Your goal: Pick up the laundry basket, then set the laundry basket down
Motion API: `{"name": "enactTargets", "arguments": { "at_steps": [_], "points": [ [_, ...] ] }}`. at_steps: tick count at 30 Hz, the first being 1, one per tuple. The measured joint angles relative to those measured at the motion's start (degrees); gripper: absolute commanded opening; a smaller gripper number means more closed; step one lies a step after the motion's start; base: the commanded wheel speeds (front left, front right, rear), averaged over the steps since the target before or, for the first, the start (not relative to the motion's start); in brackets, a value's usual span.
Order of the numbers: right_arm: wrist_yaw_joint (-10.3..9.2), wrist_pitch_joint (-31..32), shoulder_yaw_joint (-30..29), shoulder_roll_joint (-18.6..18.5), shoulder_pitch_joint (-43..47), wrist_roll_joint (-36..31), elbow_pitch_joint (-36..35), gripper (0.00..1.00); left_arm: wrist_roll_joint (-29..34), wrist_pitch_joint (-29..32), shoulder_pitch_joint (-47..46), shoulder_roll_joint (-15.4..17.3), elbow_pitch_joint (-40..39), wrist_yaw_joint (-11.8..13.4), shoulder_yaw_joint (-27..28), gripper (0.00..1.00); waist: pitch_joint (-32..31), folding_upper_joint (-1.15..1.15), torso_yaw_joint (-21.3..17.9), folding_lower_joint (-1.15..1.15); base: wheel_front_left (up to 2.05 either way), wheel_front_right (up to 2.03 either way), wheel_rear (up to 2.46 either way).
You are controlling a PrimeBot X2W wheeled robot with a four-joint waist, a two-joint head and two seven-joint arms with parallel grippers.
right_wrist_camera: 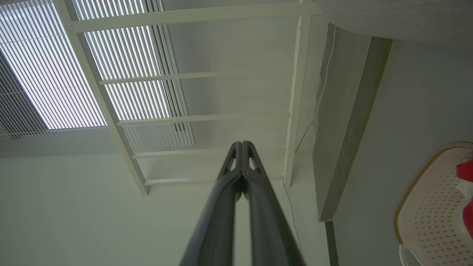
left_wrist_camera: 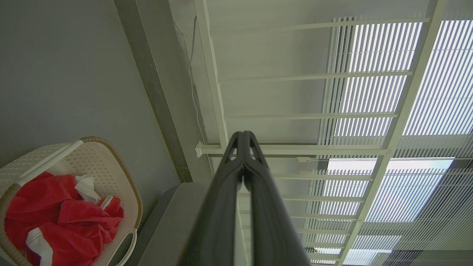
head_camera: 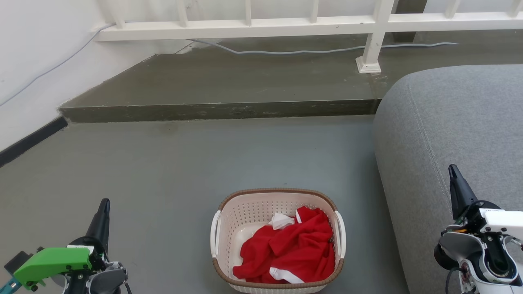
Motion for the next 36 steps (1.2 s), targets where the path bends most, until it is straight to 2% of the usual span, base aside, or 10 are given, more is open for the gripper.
{"name": "enactTargets", "arguments": {
  "at_steps": [35, 36],
  "points": [
    [0.0, 0.0, -0.1, 0.1, 0.0, -0.1, 0.0, 0.0, 0.0, 0.0, 0.0, 0.0, 0.0, 0.0, 0.1, 0.0, 0.0, 0.0, 0.0, 0.0, 0.0, 0.0, 0.0],
    [0.0, 0.0, -0.1, 0.1, 0.0, -0.1, 0.0, 1.0, 0.0, 0.0, 0.0, 0.0, 0.0, 0.0, 0.1, 1.0, 0.0, 0.0, 0.0, 0.0, 0.0, 0.0, 0.0]
  ]
}}
